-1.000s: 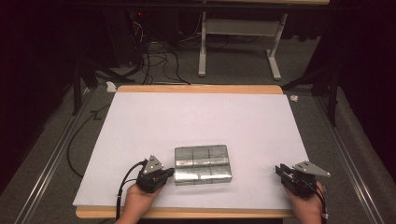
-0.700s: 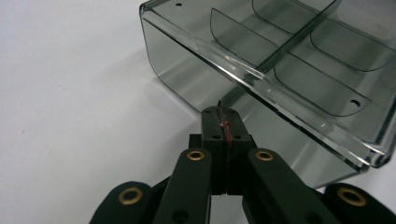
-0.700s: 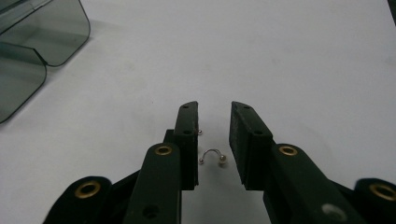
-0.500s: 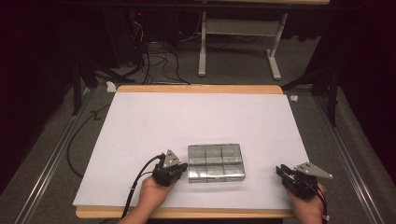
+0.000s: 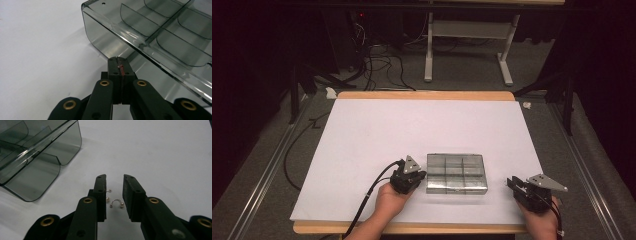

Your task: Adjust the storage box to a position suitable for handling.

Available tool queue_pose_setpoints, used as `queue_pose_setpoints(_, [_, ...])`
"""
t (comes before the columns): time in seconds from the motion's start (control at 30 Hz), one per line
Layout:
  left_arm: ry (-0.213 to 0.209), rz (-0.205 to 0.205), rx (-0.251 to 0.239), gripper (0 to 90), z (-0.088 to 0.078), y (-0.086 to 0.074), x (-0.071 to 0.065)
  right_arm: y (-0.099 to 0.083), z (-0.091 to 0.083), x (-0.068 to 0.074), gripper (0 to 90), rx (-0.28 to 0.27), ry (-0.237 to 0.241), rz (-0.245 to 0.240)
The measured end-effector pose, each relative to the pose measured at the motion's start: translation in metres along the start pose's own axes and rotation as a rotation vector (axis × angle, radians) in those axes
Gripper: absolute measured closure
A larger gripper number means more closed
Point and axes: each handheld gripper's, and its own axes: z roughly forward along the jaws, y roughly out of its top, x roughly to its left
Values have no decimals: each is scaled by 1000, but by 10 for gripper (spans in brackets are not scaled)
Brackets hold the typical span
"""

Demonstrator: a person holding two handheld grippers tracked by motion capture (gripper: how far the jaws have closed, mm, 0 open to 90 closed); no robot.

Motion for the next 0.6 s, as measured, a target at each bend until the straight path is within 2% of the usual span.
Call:
queue_pose_setpoints(0.03, [9,69,30,895,-1,2,3,0,0,0,739,0,1,-1])
queue_pose_setpoints(0.3, [2,86,32,851,0,0,-2,0,1,2,739,-1,8,-9])
queue_pose_setpoints(0.53, [16,88,19,831,-20,-10,7,1,2,5,746,2,20,-21])
queue_pose_setpoints(0.6, [17,93,17,831,-24,-12,7,2,5,8,791,7,33,-19])
